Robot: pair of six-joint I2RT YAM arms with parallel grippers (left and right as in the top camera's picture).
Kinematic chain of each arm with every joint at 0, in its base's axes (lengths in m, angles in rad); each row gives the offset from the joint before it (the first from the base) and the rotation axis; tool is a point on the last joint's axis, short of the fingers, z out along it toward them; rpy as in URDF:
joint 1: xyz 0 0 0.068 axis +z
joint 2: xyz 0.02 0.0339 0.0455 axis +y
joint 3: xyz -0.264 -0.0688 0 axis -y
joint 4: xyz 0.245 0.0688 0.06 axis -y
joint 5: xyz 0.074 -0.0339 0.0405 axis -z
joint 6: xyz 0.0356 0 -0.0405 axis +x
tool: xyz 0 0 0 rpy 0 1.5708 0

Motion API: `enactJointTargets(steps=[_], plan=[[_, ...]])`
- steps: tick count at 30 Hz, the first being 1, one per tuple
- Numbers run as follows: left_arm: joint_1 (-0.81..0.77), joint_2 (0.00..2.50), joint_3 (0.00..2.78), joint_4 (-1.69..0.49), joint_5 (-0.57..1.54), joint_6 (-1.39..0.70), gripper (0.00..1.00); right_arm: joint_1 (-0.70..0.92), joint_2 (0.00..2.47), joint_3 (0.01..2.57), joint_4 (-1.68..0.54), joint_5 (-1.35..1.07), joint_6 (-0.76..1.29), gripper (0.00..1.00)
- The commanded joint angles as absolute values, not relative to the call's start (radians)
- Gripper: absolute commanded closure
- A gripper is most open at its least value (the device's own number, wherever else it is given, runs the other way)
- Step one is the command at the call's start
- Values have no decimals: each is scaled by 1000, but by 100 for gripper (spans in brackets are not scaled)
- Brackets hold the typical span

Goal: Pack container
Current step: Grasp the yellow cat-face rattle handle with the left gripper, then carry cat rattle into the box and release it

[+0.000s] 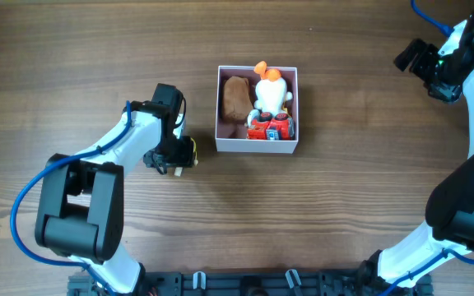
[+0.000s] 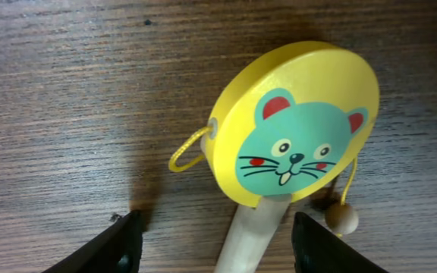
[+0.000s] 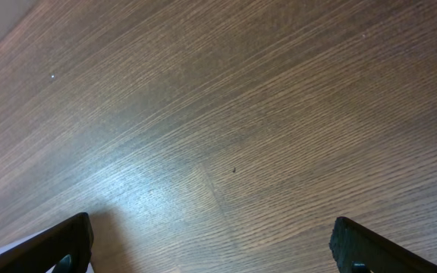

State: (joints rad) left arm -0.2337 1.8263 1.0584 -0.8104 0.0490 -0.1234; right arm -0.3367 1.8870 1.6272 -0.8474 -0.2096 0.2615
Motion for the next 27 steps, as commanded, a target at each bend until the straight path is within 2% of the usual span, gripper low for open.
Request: enactJointTargets(steps=[1, 3, 6, 7, 13, 20, 23, 27], plan=[[-232, 1843, 1036, -801, 59, -82, 50, -334, 1900, 1624, -845, -219, 269, 0], [-232, 1843, 1036, -799, 59, -82, 63, -334, 1900, 1624, -845, -219, 269, 0], [-232, 1842, 1036, -796, 59, -82, 90, -334, 1900, 1624, -845, -219, 269, 0], [-232, 1842, 1036, -796, 59, -82, 95, -334, 1900, 1624, -845, -219, 269, 0], [-232, 1816, 1101, -868, 59, -82, 96, -334, 1900, 1624, -845, -219, 270, 0], [-270, 1759, 1459, -1131, 113, -83, 96, -334, 1900, 1624, -845, -219, 269, 0], [-315, 1748, 1584, -1122, 168, -82, 96, -334, 1900, 1624, -845, -219, 269, 0], [-394, 1749, 1609, -1003, 163, -21, 96, -334, 1900, 1624, -845, -219, 269, 0]])
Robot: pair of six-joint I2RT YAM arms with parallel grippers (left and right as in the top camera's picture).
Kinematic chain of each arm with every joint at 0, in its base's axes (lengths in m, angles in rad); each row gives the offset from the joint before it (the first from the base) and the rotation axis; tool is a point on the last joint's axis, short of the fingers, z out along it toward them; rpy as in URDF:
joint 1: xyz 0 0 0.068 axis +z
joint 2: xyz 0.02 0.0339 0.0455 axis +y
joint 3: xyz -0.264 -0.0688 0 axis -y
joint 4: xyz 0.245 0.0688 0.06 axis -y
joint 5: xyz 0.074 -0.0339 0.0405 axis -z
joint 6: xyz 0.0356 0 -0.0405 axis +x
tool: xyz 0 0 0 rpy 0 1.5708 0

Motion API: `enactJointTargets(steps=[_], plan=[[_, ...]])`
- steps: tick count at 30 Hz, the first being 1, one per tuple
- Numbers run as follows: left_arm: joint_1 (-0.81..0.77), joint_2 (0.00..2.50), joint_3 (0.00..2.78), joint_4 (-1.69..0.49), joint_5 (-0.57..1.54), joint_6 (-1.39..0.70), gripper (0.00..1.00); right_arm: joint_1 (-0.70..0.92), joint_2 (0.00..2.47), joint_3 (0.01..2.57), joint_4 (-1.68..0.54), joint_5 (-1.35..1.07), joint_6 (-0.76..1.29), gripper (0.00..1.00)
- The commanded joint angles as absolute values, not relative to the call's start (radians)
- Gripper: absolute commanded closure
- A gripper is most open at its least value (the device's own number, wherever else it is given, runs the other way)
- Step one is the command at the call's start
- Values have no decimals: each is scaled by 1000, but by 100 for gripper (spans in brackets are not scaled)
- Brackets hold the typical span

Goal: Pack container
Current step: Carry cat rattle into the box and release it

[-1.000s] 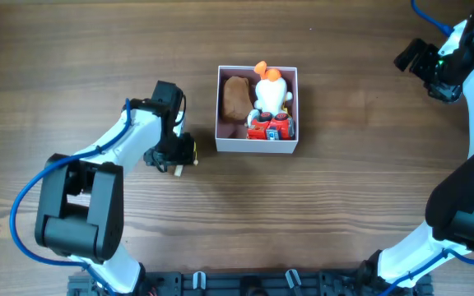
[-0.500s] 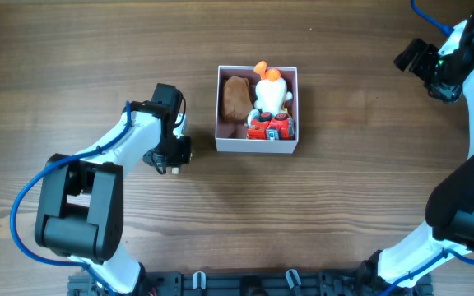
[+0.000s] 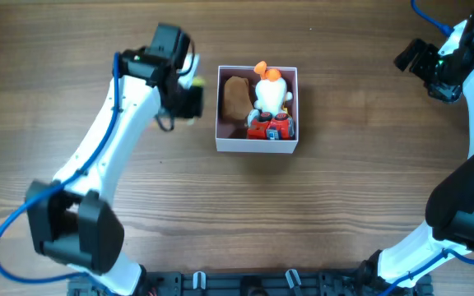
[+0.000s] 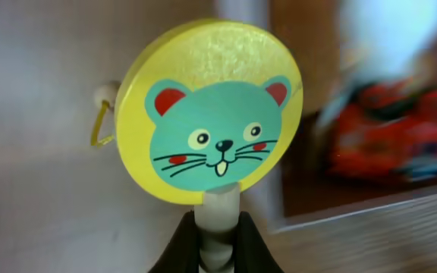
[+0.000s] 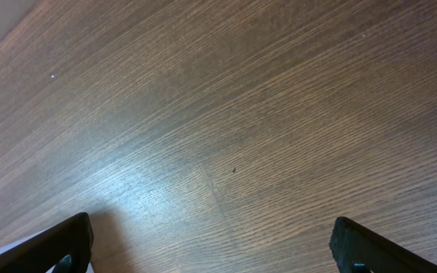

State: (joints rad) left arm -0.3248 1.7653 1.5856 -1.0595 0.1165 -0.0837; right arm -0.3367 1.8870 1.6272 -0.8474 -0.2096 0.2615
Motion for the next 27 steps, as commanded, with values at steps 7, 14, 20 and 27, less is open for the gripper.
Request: enactJointTargets(steps=[7, 14, 20, 27], plan=[[-520, 1835, 1606, -879, 163, 223, 96, -334, 1900, 1624, -845, -219, 269, 0], [-535, 1972, 1606, -879, 144, 244, 96, -334, 1900, 1624, -845, -219, 269, 0], [-535, 1998, 1612, -843, 144, 238, 43, -334, 1900, 1624, -845, -219, 269, 0], [-537, 1941, 1713, -842, 144, 196, 0, -334, 1900, 1624, -845, -219, 269, 0]])
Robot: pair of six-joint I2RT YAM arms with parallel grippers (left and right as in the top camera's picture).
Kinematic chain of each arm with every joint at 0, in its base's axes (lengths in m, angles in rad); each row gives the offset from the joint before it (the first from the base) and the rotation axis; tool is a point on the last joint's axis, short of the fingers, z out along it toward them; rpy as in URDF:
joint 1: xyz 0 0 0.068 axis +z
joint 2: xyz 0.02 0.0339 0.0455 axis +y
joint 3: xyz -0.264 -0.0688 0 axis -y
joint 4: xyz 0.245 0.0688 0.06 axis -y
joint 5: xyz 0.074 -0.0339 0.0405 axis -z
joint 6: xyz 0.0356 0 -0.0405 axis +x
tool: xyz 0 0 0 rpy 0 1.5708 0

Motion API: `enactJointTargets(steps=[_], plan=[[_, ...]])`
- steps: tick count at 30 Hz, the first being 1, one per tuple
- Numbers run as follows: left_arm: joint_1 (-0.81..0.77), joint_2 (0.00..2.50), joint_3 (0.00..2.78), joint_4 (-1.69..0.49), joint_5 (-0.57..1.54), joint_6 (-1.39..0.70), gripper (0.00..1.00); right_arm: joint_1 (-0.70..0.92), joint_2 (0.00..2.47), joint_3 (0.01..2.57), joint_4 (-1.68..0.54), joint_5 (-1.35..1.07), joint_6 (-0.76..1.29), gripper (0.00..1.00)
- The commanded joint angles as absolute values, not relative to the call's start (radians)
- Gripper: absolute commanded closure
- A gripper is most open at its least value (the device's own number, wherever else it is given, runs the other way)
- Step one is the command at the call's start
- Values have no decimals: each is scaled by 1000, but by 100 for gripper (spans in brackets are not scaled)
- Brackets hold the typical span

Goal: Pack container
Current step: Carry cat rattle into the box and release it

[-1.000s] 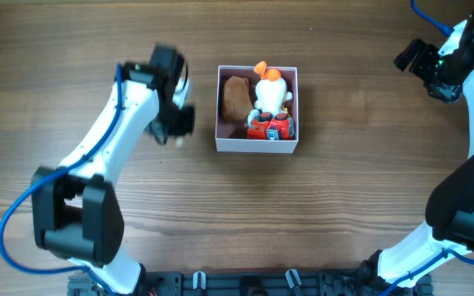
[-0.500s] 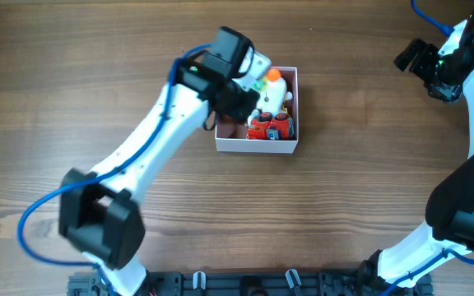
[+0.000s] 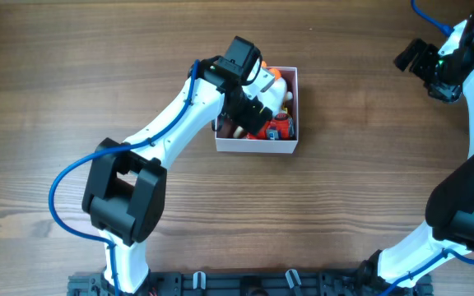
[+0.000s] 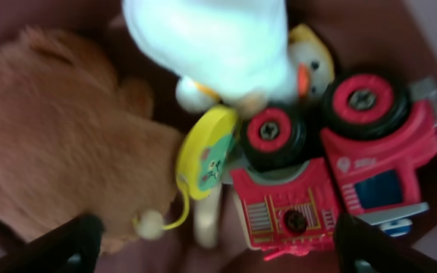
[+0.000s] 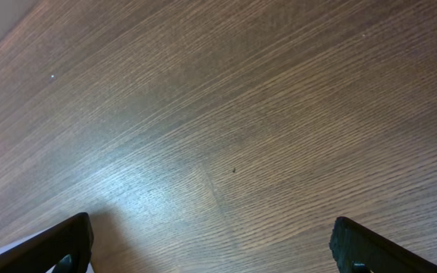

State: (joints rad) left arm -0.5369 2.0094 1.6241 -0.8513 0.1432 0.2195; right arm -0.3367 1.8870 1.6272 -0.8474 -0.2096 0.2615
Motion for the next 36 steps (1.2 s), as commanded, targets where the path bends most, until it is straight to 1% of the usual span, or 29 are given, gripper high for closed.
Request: enactJointTargets(steps=[1, 4, 7, 8, 9, 11, 12, 13, 15, 24, 25, 27, 29, 33, 36], plan=[[-535, 1932, 1730, -839, 145, 183, 0, -334, 1900, 1624, -845, -219, 269, 0], [-536, 1901, 1791, -791, 146, 127, 0, -334, 1900, 1624, -845, -219, 269, 0], [-538, 1892, 1799, -674, 161, 119, 0, -334, 1900, 1624, -845, -219, 269, 0], [-537, 1896, 1799, -642, 159, 119, 4, -334, 1900, 1624, -845, -219, 269, 0], [-532, 1907, 1799, -603, 156, 119, 20, -334, 1900, 1624, -845, -219, 269, 0], [-521, 1929, 1799, -562, 156, 118, 40, -334, 1900, 1624, -845, -219, 269, 0], [-514, 1951, 1799, -541, 155, 118, 57, -334, 1900, 1624, -845, -219, 269, 0], [-507, 1970, 1799, -530, 152, 102, 67, -334, 1900, 1624, -845, -219, 269, 0], [-497, 1997, 1799, -519, 145, 65, 77, -334, 1900, 1624, -845, -219, 269, 0], [-489, 2094, 1799, -459, 145, 35, 77, -334, 1900, 1624, -845, -219, 269, 1], [-489, 2104, 1799, -454, 145, 35, 79, -334, 1900, 1624, -845, -219, 269, 0], [-490, 2121, 1799, -448, 145, 33, 81, -334, 1900, 1624, -845, -219, 269, 0], [-490, 2139, 1799, -438, 146, 9, 85, -334, 1900, 1624, -845, -219, 270, 0], [-492, 2158, 1799, -435, 171, -13, 88, -334, 1900, 1624, -845, -219, 269, 0], [-500, 2159, 1799, -469, 198, -13, 92, -334, 1900, 1624, -845, -219, 270, 0]])
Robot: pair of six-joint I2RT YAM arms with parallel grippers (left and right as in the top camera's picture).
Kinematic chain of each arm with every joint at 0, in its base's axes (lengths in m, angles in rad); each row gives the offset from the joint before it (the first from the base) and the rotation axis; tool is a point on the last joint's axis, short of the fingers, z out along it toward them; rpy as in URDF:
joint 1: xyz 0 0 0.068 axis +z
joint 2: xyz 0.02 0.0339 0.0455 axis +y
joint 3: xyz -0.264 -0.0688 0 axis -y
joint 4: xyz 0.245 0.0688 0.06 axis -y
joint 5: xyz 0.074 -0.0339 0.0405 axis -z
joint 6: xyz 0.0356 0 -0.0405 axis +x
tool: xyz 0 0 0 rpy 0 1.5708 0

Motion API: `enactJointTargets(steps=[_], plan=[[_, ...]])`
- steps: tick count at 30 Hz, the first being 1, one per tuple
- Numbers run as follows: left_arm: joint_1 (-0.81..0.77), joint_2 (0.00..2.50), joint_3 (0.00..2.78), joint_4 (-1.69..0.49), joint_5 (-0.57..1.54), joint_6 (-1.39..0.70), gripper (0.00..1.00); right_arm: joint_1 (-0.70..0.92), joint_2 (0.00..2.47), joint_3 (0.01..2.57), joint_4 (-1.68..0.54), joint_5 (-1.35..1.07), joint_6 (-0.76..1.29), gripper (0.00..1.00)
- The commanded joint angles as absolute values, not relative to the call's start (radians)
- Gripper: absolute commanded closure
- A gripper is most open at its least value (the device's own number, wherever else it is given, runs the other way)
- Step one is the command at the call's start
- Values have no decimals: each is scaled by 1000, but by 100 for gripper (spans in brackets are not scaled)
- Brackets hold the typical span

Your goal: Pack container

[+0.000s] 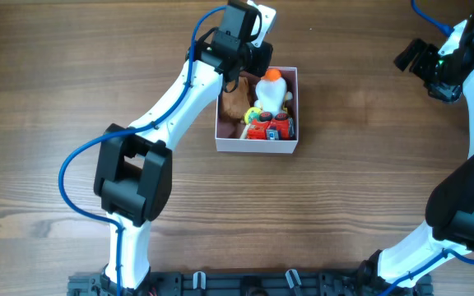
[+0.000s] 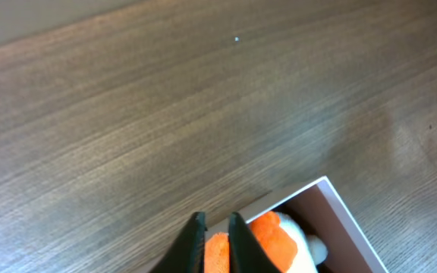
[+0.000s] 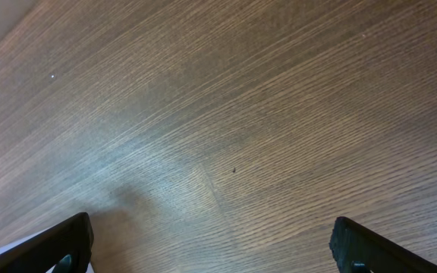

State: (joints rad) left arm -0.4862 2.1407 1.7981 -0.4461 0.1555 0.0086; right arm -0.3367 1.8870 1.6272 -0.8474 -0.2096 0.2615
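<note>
The white-walled box [image 1: 257, 149] sits mid-table. Inside it lie a brown plush [image 1: 234, 103], a white toy with an orange top [image 1: 274, 92], a red truck [image 1: 271, 128] and the yellow mouse-face drum rattle [image 1: 255, 115], wedged between plush and truck. My left gripper [image 1: 257, 56] hangs above the box's far edge. In the left wrist view its jaws [image 2: 216, 235] are nearly together with nothing held, and the orange top [image 2: 268, 235] and box rim [image 2: 338, 206] show below. My right gripper [image 3: 215, 254] is open over bare wood.
Brown wooden table [image 1: 369, 189] all round the box. The right arm [image 1: 447, 57] stays at the far right corner, away from the box. The left arm reaches from the front left across to the box's far side.
My left gripper was open low inside the box over the rattle. Now it is shut and raised above the box's far edge. The rattle stays in the box. The right arm is unchanged.
The rattle lay on the table left of the box, my open left gripper around its handle. Then the gripper held it by the handle beside the box. Then it was open in the box with the rattle released. Now it is out, shut and empty.
</note>
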Motion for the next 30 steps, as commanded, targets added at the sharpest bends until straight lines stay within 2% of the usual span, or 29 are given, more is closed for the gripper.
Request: enactJointTargets(steps=[1, 8, 18, 30], plan=[[-505, 2159, 1799, -487, 198, -12, 92, -334, 1900, 1624, -845, -219, 269, 0], [-544, 2177, 1799, -577, 197, -12, 96, -334, 1900, 1624, -845, -219, 269, 0], [-586, 2206, 1799, -673, 125, -13, 96, -334, 1900, 1624, -845, -219, 269, 0], [-585, 2323, 1799, -690, 122, -66, 96, -334, 1900, 1624, -845, -219, 269, 0]])
